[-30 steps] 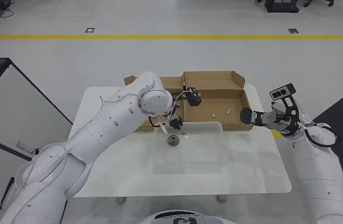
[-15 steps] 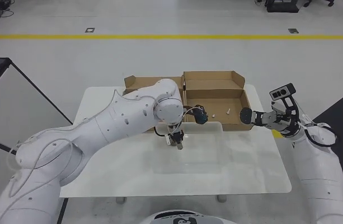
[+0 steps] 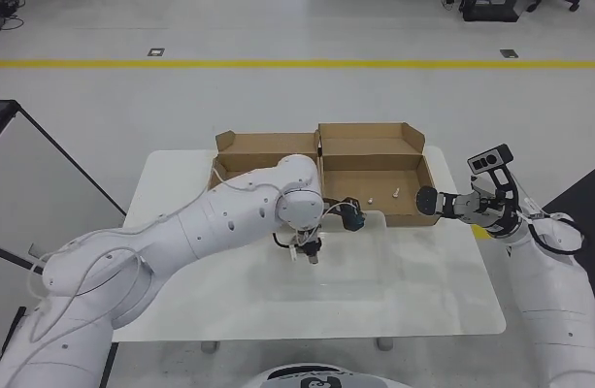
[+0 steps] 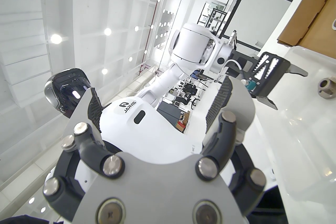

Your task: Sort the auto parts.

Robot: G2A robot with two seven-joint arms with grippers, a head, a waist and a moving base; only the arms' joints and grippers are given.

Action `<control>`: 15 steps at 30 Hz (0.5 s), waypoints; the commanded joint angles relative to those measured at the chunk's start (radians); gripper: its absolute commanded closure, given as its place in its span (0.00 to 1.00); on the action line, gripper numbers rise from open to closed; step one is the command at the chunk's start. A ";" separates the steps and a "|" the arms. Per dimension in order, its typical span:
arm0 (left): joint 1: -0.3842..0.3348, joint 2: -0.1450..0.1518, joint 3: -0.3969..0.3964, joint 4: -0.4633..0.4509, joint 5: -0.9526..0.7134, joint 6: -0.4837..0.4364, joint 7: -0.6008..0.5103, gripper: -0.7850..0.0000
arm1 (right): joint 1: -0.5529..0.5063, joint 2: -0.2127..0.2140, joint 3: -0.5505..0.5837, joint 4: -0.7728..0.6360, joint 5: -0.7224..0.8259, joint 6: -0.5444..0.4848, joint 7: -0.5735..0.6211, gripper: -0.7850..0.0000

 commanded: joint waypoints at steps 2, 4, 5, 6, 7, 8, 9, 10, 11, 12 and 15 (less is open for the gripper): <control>0.016 -0.004 0.000 0.024 0.031 -0.014 0.014 0.42 | 0.000 0.000 0.000 0.000 0.000 0.000 0.000 0.00; 0.025 -0.008 0.000 0.039 0.058 -0.019 0.019 0.45 | 0.000 0.000 0.000 0.000 0.000 0.000 0.000 0.00; 0.029 -0.009 0.000 0.050 0.074 -0.017 0.018 0.46 | 0.000 0.000 0.000 0.000 0.000 0.000 0.000 0.00; 0.034 -0.012 0.000 0.056 0.091 -0.019 0.019 0.47 | 0.000 0.000 0.000 0.000 0.000 0.000 0.000 0.00; 0.038 -0.014 0.000 0.062 0.102 -0.024 0.024 0.49 | 0.000 0.000 0.000 0.000 0.000 0.000 0.000 0.00; 0.041 -0.017 0.000 0.070 0.115 -0.029 0.029 0.49 | 0.000 0.000 0.000 0.000 0.000 0.000 0.000 0.00; 0.045 -0.019 0.000 0.075 0.129 -0.034 0.034 0.50 | 0.000 0.000 0.000 0.000 0.000 0.000 0.000 0.00; 0.048 -0.021 0.000 0.080 0.140 -0.043 0.043 0.50 | 0.000 0.000 0.000 0.000 0.000 0.000 0.000 0.00; 0.051 -0.023 0.000 0.088 0.148 -0.050 0.050 0.50 | 0.000 0.000 0.000 0.000 0.000 0.000 0.000 0.00; 0.052 -0.025 0.000 0.095 0.157 -0.058 0.058 0.50 | 0.000 0.000 0.000 0.000 0.000 0.000 0.000 0.00; 0.058 -0.031 0.000 0.119 0.182 -0.092 0.092 0.51 | 0.000 0.000 0.000 0.000 0.000 0.000 0.000 0.00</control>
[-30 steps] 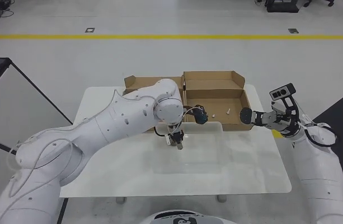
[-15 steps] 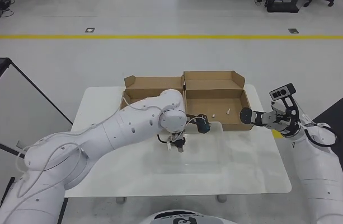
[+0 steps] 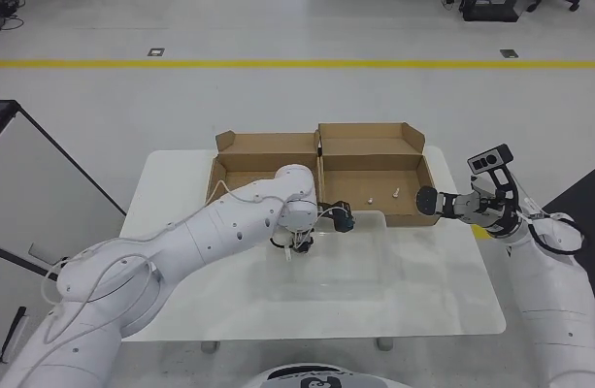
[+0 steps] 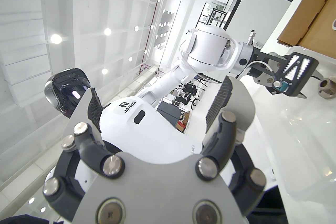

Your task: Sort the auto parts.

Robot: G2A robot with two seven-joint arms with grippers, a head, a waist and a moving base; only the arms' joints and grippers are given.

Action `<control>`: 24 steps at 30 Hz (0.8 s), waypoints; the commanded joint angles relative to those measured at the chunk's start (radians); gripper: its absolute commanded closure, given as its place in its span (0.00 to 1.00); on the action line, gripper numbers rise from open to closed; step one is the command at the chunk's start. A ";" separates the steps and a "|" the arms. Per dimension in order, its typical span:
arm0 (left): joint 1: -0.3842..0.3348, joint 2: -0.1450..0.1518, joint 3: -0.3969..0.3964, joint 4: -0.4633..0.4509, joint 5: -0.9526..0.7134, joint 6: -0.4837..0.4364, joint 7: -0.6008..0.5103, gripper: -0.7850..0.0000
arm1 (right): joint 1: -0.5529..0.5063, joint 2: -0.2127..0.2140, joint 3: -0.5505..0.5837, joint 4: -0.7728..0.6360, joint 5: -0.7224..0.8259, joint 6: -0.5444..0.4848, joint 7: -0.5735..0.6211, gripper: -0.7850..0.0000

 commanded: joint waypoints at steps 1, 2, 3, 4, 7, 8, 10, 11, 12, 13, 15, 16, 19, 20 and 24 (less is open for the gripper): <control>0.002 -0.003 0.000 0.026 0.014 -0.021 0.022 0.51 | 0.000 0.000 0.000 0.000 0.000 0.000 0.000 0.00; 0.004 -0.006 0.000 0.036 0.024 -0.023 0.024 0.51 | 0.000 0.000 0.000 0.000 0.000 0.000 0.000 0.00; 0.006 -0.009 0.000 0.043 0.026 -0.030 0.031 0.51 | 0.000 0.000 0.000 0.000 0.000 0.000 0.000 0.00; 0.006 -0.011 0.000 0.052 0.025 -0.036 0.036 0.51 | 0.000 0.000 0.000 0.000 0.000 0.000 0.000 0.00; 0.008 -0.020 0.000 0.072 0.026 -0.042 0.043 0.52 | 0.000 0.000 0.000 0.000 0.000 0.000 0.000 0.00; 0.009 -0.023 0.000 0.079 0.029 -0.043 0.043 0.53 | 0.000 0.000 0.000 0.000 0.000 0.000 0.000 0.00; 0.012 -0.028 0.000 0.089 0.034 -0.046 0.047 0.53 | 0.000 0.000 0.000 0.000 0.000 0.000 0.000 0.00; 0.014 -0.031 0.000 0.095 0.035 -0.049 0.050 0.53 | 0.000 0.000 0.000 0.000 0.000 0.000 0.000 0.00; 0.015 -0.033 0.000 0.100 0.037 -0.051 0.052 0.53 | 0.000 0.000 0.000 0.000 0.000 0.000 0.000 0.00; 0.015 -0.036 0.000 0.105 0.036 -0.053 0.054 0.53 | 0.000 0.000 0.000 0.000 0.000 0.000 0.000 0.00; 0.017 -0.040 0.000 0.114 0.038 -0.055 0.056 0.54 | 0.000 0.000 0.000 0.000 0.000 0.000 0.000 0.00; 0.019 -0.042 0.000 0.118 0.040 -0.057 0.057 0.54 | 0.000 0.000 0.000 0.000 0.000 0.000 0.000 0.00; 0.022 -0.048 0.000 0.131 0.044 -0.059 0.059 0.55 | 0.000 0.000 0.000 0.000 0.000 0.000 0.000 0.00; 0.023 -0.050 0.000 0.135 0.045 -0.059 0.060 0.55 | 0.000 0.000 0.000 0.000 0.000 0.000 0.000 0.00; 0.025 -0.055 0.000 0.144 0.041 -0.061 0.061 0.58 | 0.000 0.000 0.000 0.000 0.000 0.000 0.000 0.00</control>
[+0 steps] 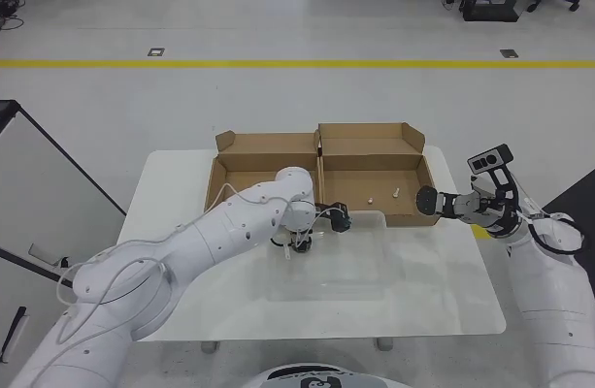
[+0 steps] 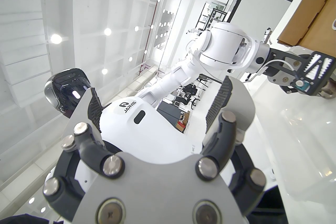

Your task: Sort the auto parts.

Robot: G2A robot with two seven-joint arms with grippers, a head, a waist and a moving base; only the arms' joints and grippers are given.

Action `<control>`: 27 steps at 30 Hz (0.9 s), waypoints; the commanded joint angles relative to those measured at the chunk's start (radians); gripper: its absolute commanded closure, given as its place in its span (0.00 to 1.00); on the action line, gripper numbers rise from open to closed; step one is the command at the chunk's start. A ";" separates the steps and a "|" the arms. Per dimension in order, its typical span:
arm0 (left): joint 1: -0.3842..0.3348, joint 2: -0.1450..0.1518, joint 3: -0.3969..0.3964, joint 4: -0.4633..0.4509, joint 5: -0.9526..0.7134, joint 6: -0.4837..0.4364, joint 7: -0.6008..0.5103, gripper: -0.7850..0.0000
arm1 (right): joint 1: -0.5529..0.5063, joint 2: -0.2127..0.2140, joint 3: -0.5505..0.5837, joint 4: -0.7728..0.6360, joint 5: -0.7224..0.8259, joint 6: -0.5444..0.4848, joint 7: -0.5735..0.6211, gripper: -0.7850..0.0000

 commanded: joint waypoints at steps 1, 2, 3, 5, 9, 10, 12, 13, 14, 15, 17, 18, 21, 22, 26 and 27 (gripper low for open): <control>0.002 -0.002 0.000 0.001 -0.002 -0.001 0.001 0.59 | 0.000 0.000 0.000 0.000 0.000 0.000 0.000 0.00; 0.003 -0.002 0.000 0.001 -0.005 -0.004 0.004 0.59 | 0.000 0.000 0.000 0.000 0.000 0.000 0.000 0.00; 0.002 -0.002 0.000 0.002 -0.010 -0.005 0.005 0.59 | 0.000 0.000 0.000 0.000 0.000 0.000 0.000 0.00; 0.003 0.000 0.000 -0.001 -0.019 -0.008 0.008 0.59 | 0.000 0.000 0.000 0.000 0.000 0.000 0.000 0.00; 0.008 0.008 0.000 -0.013 -0.028 -0.010 0.010 0.61 | 0.000 0.000 0.000 0.000 0.000 0.000 0.000 0.00; 0.010 0.010 0.000 -0.017 -0.027 -0.010 0.010 0.61 | 0.000 0.000 0.000 0.000 0.000 0.000 0.000 0.00; 0.012 0.015 0.000 -0.027 -0.028 -0.011 0.011 0.63 | 0.000 0.000 0.000 0.000 0.000 0.000 0.000 0.00; 0.013 0.017 0.000 -0.034 -0.030 -0.012 0.012 0.65 | 0.000 0.000 0.000 0.000 0.000 0.000 0.000 0.00; 0.014 0.019 0.000 -0.040 -0.032 -0.012 0.012 0.65 | 0.000 0.000 0.000 0.000 0.000 0.000 0.000 0.00; 0.015 0.022 0.000 -0.047 -0.033 -0.013 0.013 0.66 | 0.000 0.000 0.000 0.000 0.000 0.000 0.000 0.00; 0.017 0.027 0.000 -0.060 -0.029 -0.015 0.015 0.65 | 0.000 0.000 0.000 0.000 0.000 0.000 0.000 0.00; 0.021 0.029 0.000 -0.068 -0.029 -0.019 0.019 0.65 | 0.000 0.000 0.000 0.000 0.000 0.000 0.000 0.00; 0.028 0.037 0.000 -0.085 -0.025 -0.019 0.019 0.66 | 0.000 0.000 0.000 0.000 0.000 0.000 0.000 0.00; 0.029 0.039 0.000 -0.091 -0.025 -0.019 0.018 0.66 | 0.000 0.000 0.000 0.000 0.000 0.000 0.000 0.00; 0.028 0.050 0.000 -0.114 -0.034 -0.017 0.017 0.66 | 0.000 0.000 0.000 0.000 0.000 0.000 0.000 0.00; 0.023 0.053 0.000 -0.118 -0.043 -0.017 0.016 0.63 | 0.000 0.000 0.000 0.000 0.000 0.000 0.000 0.00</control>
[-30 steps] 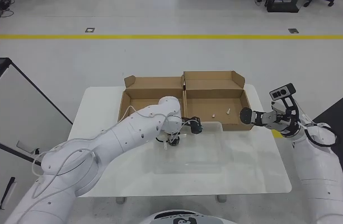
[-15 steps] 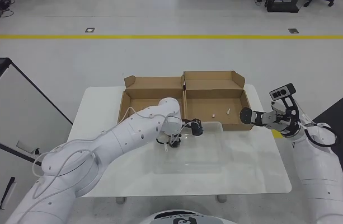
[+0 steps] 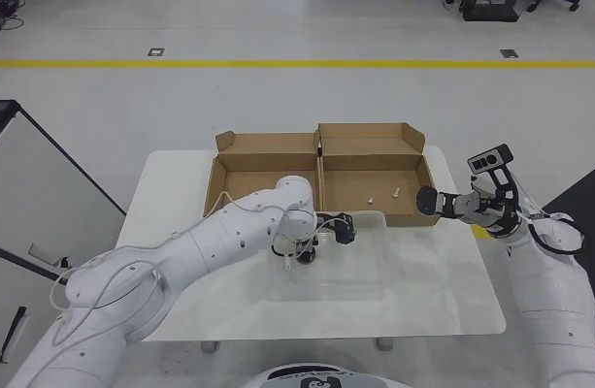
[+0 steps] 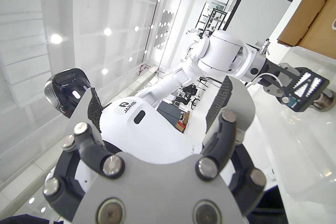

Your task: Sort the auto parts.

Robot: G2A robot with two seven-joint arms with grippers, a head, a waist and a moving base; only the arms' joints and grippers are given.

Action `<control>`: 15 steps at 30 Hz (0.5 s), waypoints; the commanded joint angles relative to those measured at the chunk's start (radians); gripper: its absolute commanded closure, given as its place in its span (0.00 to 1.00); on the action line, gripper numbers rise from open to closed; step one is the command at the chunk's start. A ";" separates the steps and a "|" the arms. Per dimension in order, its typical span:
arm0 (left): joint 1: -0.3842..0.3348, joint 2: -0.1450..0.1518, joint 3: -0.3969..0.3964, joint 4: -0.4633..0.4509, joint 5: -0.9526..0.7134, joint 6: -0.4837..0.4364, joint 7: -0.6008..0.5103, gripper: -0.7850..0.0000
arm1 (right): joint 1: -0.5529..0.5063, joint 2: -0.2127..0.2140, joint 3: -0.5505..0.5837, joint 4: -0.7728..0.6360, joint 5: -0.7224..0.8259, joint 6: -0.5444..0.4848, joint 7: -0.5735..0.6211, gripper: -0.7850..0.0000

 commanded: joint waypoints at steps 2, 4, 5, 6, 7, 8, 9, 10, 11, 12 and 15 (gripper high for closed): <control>-0.011 0.008 0.000 -0.014 -0.022 0.008 -0.007 0.60 | 0.000 0.000 0.000 0.000 0.000 0.000 0.000 0.00; -0.012 0.013 0.000 -0.020 -0.034 0.016 -0.016 0.60 | 0.000 0.000 0.000 0.000 0.000 0.000 0.000 0.00; -0.011 0.015 0.000 -0.022 -0.035 0.021 -0.020 0.60 | 0.000 0.000 0.000 0.000 0.000 0.000 0.000 0.00; -0.008 0.016 0.000 -0.023 -0.037 0.024 -0.024 0.61 | 0.000 0.000 0.000 0.000 0.000 0.000 0.000 0.00; -0.006 0.018 0.000 -0.023 -0.038 0.027 -0.027 0.61 | 0.000 0.000 0.000 0.000 0.000 0.000 0.000 0.00; -0.005 0.019 0.000 -0.025 -0.039 0.029 -0.028 0.61 | 0.000 0.000 0.000 0.000 0.000 0.000 0.000 0.00; -0.004 0.021 0.000 -0.025 -0.043 0.030 -0.029 0.61 | 0.000 0.000 0.000 0.000 0.000 0.000 0.000 0.00; -0.003 0.022 0.000 -0.025 -0.045 0.030 -0.030 0.61 | 0.000 0.000 0.000 0.000 0.000 0.000 0.000 0.00; -0.003 0.023 0.000 -0.025 -0.047 0.031 -0.030 0.61 | 0.000 0.000 0.000 0.000 0.000 0.000 0.000 0.00; -0.002 0.023 0.000 -0.024 -0.047 0.031 -0.031 0.61 | 0.000 0.000 0.000 0.000 0.000 0.000 0.000 0.00; -0.001 0.024 0.000 -0.023 -0.050 0.030 -0.029 0.62 | 0.000 0.000 0.000 0.000 0.000 0.000 0.000 0.00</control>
